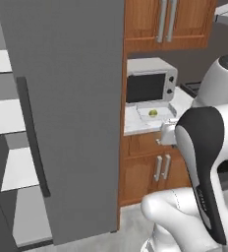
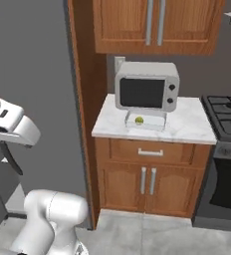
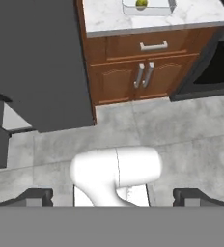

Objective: Take the lemon and potato out of the freezer and place them in the tupperware container on the counter. Then put the tupperware containing the vegetables back in the freezer.

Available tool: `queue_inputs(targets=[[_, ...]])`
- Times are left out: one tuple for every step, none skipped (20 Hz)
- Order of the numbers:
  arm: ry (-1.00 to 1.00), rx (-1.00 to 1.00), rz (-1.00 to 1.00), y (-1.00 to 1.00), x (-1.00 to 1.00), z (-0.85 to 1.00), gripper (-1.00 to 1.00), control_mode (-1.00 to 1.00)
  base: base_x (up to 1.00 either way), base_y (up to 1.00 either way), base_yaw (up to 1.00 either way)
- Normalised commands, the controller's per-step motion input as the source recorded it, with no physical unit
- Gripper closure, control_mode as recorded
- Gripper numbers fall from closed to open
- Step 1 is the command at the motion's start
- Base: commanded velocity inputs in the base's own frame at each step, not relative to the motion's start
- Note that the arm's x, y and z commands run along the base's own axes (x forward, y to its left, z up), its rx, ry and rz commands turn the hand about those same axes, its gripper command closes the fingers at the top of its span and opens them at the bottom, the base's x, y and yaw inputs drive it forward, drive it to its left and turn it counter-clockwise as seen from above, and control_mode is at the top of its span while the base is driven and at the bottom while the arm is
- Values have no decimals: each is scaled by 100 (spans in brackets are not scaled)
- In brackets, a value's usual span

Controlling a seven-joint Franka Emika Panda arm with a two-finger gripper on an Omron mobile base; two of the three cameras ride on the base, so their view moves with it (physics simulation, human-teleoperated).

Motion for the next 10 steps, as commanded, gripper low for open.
queue_inputs(targets=[[0, 0, 0, 0, 0, 0, -100, 100, 41, 100, 17], [0, 0, 0, 0, 0, 0, -100, 100, 49, 100, 18], [0, 0, 0, 0, 0, 0, -100, 100, 51, 99, 18], [0, 0, 0, 0, 0, 0, -100, 100, 54, 94, 17], [0, 0, 0, 0, 0, 0, -100, 100, 63, 83, 16], [0, 0, 0, 0, 0, 0, -100, 100, 67, 73, 14], [0, 0, 0, 0, 0, 0, -100, 100, 73, 62, 13], [0, 0, 0, 0, 0, 0, -100, 100, 81, 47, 11], [0, 0, 0, 0, 0, 0, -100, 100, 84, 43, 9], [0, 0, 0, 0, 0, 0, -100, 100, 86, 37, 8]])
